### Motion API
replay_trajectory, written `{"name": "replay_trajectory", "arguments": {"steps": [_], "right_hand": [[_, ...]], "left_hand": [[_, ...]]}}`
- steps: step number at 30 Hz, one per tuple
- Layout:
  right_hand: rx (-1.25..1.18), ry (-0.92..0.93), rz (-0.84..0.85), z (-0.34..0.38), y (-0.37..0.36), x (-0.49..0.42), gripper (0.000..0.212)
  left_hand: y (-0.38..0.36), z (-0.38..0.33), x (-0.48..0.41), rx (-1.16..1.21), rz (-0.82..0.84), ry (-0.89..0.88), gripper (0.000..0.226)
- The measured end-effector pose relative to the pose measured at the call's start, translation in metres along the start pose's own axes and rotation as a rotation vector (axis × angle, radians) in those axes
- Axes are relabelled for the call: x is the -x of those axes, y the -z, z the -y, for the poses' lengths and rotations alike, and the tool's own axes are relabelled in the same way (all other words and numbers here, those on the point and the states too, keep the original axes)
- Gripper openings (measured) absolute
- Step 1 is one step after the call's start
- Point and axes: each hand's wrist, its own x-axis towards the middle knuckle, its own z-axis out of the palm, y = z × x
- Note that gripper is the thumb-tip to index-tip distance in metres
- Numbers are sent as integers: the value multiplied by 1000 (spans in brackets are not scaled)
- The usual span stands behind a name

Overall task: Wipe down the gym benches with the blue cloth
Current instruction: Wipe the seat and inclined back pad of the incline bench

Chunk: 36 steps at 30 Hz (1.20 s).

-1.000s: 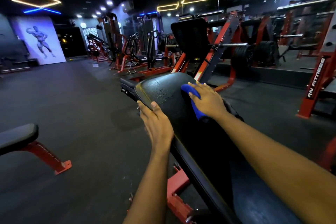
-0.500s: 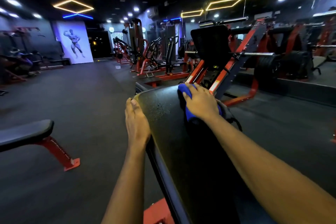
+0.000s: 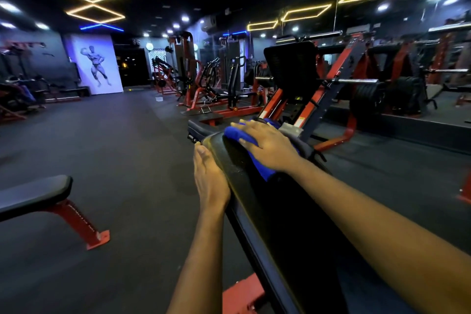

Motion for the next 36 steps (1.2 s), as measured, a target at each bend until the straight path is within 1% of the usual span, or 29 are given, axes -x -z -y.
{"name": "replay_trajectory", "arguments": {"steps": [1, 2, 4, 5, 6, 8, 10, 13, 14, 16, 18, 20, 24, 27, 29, 33, 34, 36], "right_hand": [[-41, -4, 10, -2, 0, 0, 46], [-42, -48, -5, -4, -1, -5, 45], [41, -224, -51, -1, -5, -26, 44], [80, -284, -49, 7, -8, -36, 44], [103, -280, -44, 20, -11, -41, 45], [101, -160, -21, 50, -21, -35, 45], [55, -65, -8, 72, -20, -8, 47], [74, -12, -35, 82, -17, 38, 52], [88, -20, -23, 82, -19, 41, 53], [64, -116, 18, 81, -19, 23, 49], [50, -240, 26, 86, -19, 0, 47], [68, -267, 20, 94, -21, -1, 48], [147, -148, 0, 103, -19, 61, 53], [108, -147, 32, 98, -15, 58, 51], [60, -193, 30, 91, -15, 32, 50], [15, -314, -1, 61, -16, -18, 50], [12, -352, -9, 49, -16, -26, 51], [6, -422, -60, 22, -11, -34, 50]], "left_hand": [[6, 1, -1, 27, 37, 13, 62], [14, 1, -1, 57, 84, 22, 63], [31, 2, -6, 97, 164, -2, 73], [40, 2, -8, 107, 169, -15, 79], [46, 1, -11, 119, 153, -30, 83], [55, -3, -17, 157, 111, -48, 82], [61, -3, -20, 163, 87, -54, 79], [64, -2, -20, 162, 119, -56, 77], [64, -1, -22, 179, 142, -56, 80], [61, -2, -26, 183, 182, -35, 80], [59, -4, -29, 178, 212, -29, 72], [59, -1, -31, 187, 199, -32, 67], [57, 5, -30, 253, 179, -26, 69], [53, 5, -27, 262, 133, -58, 74], [47, 6, -28, 209, 79, -83, 74], [32, 1, -17, 112, -47, -104, 58], [29, -2, -14, 81, -53, -110, 55], [22, -8, -13, 7, -15, -100, 54]]}}
